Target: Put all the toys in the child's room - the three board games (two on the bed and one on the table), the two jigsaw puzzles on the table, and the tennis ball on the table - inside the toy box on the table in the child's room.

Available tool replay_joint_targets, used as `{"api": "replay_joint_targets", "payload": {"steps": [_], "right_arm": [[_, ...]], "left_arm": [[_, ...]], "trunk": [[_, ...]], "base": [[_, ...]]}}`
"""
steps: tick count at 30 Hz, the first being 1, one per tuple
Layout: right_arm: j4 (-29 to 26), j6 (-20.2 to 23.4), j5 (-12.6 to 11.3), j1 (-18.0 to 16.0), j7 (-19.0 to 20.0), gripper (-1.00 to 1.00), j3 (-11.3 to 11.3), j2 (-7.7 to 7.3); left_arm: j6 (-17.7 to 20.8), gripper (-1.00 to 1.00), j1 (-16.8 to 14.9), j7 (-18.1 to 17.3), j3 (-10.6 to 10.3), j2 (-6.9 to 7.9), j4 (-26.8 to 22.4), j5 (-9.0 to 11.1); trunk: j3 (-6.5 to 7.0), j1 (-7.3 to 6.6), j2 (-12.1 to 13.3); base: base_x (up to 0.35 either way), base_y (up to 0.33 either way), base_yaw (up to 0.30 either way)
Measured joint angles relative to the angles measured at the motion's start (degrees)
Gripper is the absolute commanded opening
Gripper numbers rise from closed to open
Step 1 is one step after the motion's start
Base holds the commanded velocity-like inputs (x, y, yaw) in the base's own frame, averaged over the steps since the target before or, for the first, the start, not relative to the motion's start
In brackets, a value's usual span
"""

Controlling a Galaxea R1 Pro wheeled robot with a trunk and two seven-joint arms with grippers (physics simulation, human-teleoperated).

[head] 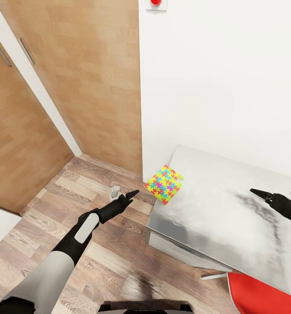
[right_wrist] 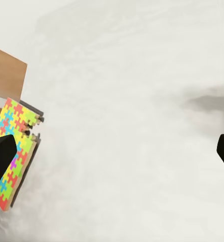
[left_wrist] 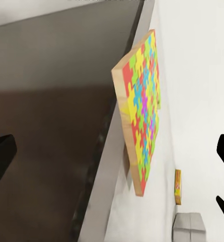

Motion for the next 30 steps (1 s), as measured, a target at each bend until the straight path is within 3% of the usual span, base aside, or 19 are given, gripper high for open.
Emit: {"api": "replay_joint_targets", "payload": {"steps": [15, 30], "right_arm": [[0.0, 0.0, 0.0, 0.1, 0.1, 1.00, 0.1, 0.01], [0.0, 0.0, 0.0, 0.1, 0.1, 1.00, 2.9, 0.09]], "left_arm": [[0.1, 1.00, -0.6, -1.1, 0.4, 1.59, 0.2, -1.5], [0.1, 1.00, -0.9, -2.8, 0.6, 2.71, 0.2, -2.1]], "trunk": [[0.00, 0.00, 0.0], [0.00, -0.02, 0.0]], "base": [[0.000, 0.000, -0.004], [0.084, 0.000, 0.000]]}}
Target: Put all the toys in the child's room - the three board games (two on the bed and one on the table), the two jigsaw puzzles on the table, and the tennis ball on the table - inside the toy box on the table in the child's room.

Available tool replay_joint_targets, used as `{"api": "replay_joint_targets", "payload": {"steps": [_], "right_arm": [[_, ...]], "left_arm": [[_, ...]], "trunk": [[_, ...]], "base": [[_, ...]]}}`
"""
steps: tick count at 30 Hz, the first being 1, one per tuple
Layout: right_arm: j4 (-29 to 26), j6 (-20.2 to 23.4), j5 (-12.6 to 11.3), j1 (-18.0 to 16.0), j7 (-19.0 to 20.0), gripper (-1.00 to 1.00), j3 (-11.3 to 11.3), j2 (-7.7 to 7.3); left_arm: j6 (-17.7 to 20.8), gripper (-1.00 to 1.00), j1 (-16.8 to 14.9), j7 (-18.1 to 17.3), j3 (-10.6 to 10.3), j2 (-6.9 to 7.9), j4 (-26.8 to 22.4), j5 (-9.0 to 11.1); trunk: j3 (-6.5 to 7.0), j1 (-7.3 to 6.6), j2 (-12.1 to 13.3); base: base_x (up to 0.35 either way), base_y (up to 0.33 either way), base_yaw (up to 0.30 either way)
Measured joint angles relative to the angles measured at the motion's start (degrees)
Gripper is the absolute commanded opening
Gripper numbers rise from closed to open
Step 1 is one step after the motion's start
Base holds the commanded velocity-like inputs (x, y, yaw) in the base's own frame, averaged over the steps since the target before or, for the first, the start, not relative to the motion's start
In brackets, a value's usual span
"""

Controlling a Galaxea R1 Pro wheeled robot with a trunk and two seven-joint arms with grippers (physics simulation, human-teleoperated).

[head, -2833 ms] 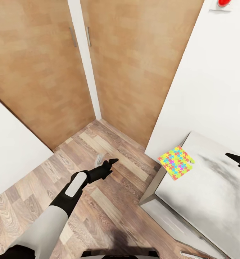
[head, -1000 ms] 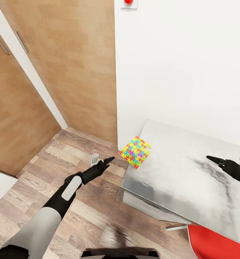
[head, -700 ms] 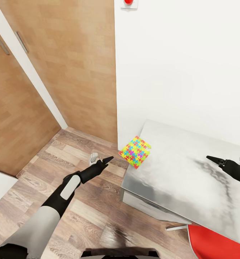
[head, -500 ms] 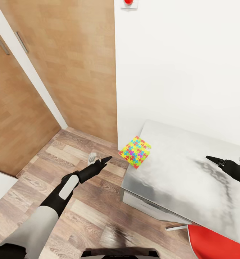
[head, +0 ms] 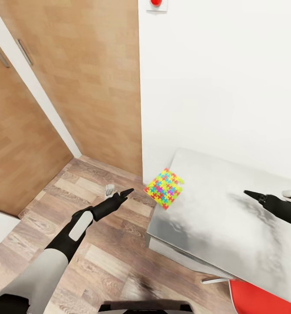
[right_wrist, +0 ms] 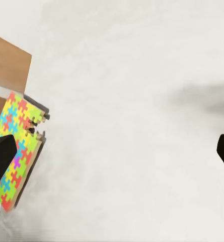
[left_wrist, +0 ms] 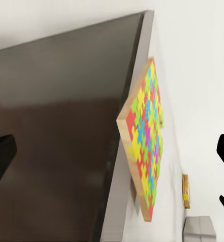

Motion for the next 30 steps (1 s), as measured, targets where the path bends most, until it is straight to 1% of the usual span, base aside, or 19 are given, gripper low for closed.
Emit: {"api": "replay_joint_targets", "payload": {"steps": [5, 11, 30], "right_arm": [[0.0, 0.0, 0.0, 0.0, 0.0, 1.00, 0.3, -0.07], [0.0, 0.0, 0.0, 0.0, 0.0, 1.00, 0.4, -0.13], [0.0, 0.0, 0.0, 0.0, 0.0, 1.00, 0.5, -0.20]], "left_arm": [[-0.3, 1.00, -0.1, -0.1, 0.0, 0.07, 0.0, -0.1], [-1.2, 1.00, -0.1, -0.2, 0.0, 0.10, 0.0, -0.1], [-2.0, 1.00, -0.1, -0.1, 0.0, 0.02, 0.0, -0.2]], "trunk": [[0.00, 0.00, 0.0], [0.00, 0.01, 0.0], [0.00, 0.02, 0.0]], "base": [[0.211, 0.000, 0.000], [0.111, 0.000, 0.000], [0.025, 0.000, 0.000]]}}
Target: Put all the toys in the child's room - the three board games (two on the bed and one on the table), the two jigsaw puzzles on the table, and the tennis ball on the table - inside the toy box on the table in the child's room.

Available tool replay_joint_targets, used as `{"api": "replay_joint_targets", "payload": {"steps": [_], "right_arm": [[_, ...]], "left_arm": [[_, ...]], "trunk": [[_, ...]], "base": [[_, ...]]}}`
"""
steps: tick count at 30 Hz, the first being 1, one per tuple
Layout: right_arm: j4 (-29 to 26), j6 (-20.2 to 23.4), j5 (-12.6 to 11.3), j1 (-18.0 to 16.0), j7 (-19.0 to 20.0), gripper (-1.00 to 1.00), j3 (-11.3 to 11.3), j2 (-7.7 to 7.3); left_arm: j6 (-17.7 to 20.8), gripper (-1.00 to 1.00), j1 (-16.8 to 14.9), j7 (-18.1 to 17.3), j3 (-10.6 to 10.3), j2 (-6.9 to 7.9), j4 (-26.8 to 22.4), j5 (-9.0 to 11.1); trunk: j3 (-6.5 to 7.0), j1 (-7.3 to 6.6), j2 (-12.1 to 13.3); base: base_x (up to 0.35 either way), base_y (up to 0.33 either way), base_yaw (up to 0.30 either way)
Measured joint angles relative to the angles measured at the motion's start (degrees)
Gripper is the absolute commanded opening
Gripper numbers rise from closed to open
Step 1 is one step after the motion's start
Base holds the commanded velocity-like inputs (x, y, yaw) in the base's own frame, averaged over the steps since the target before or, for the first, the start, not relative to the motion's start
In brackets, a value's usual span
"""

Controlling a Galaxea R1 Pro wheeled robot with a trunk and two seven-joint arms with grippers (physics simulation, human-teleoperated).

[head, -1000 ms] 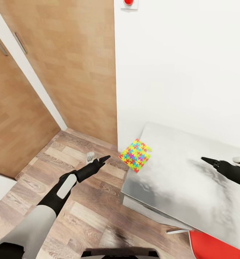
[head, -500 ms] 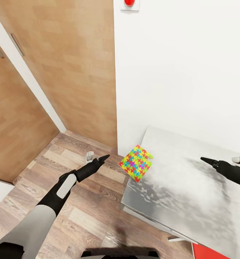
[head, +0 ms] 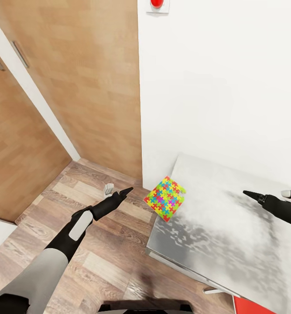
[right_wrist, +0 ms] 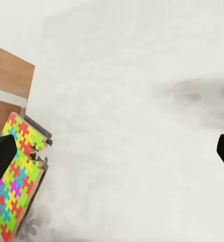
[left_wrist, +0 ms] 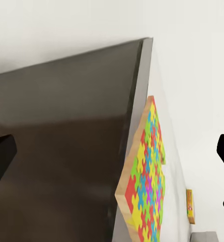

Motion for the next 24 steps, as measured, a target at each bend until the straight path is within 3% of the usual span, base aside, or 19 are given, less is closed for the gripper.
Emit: {"api": "replay_joint_targets", "payload": {"steps": [24], "right_arm": [[0.0, 0.0, 0.0, 0.0, 0.3, 1.00, 0.0, -0.12]], "left_arm": [[-0.7, 1.00, 0.1, 0.3, -0.1, -0.34, 1.7, -0.1]], "trunk": [[0.00, 0.00, 0.0]], "base": [[0.001, 0.000, 0.000]]}}
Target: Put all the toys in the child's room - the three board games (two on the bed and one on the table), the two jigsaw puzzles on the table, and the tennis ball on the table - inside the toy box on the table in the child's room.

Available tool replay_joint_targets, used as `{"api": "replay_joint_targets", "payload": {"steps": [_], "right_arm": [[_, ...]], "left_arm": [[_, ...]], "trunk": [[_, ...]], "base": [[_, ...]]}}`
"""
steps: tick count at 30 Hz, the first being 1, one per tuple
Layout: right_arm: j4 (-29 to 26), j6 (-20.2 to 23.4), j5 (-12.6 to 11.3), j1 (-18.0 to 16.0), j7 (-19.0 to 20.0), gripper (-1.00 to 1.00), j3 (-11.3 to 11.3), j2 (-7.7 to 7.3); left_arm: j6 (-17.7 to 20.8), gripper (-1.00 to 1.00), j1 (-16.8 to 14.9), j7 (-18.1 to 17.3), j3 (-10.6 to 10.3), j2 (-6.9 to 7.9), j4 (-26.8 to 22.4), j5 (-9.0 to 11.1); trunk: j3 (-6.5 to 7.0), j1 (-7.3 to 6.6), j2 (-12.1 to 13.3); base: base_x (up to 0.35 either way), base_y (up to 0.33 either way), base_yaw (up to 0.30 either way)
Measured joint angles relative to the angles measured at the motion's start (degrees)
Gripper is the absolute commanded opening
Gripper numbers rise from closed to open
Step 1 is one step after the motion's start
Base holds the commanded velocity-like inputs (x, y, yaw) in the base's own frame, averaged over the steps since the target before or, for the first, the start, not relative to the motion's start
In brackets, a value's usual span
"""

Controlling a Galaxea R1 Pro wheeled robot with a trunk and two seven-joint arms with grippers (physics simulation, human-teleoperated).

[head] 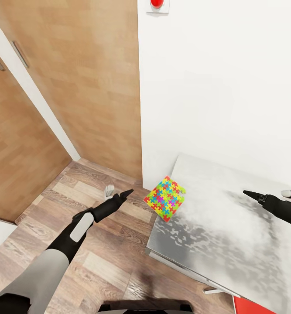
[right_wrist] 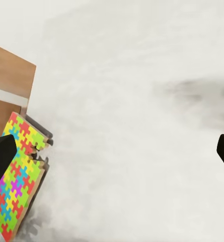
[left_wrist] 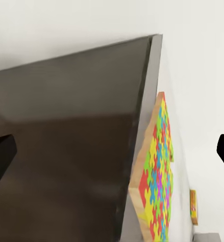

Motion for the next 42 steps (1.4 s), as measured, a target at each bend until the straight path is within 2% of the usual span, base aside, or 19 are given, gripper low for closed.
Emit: {"api": "replay_joint_targets", "payload": {"steps": [10, 27, 37, 42], "right_arm": [[0.0, 0.0, 0.0, 0.0, 1.3, 1.00, 0.0, -0.02], [0.0, 0.0, 0.0, 0.1, 2.7, 1.00, 0.0, -0.02], [0.0, 0.0, 0.0, 0.1, 2.8, 1.00, 0.0, -0.02], [0.0, 0.0, 0.0, 0.1, 2.8, 1.00, 0.0, -0.03]], "left_arm": [[-1.6, 1.00, -0.1, 0.0, -0.1, -0.11, 2.1, 0.0], [-2.0, 1.00, -0.3, 0.2, -0.1, -0.16, 3.4, 0.0], [-2.1, 1.00, -2.6, 0.2, -0.1, -0.35, 8.0, 0.1], [-2.2, 1.00, -2.9, 0.1, -0.1, -0.37, 8.8, 0.1]], "trunk": [[0.00, 0.00, 0.0], [0.00, 0.00, 0.0], [0.00, 0.00, 0.0], [0.00, 0.00, 0.0]], "base": [[0.000, 0.000, -0.028], [0.000, 0.000, -0.037], [0.000, 0.000, -0.005], [0.000, 0.000, -0.002]]}}
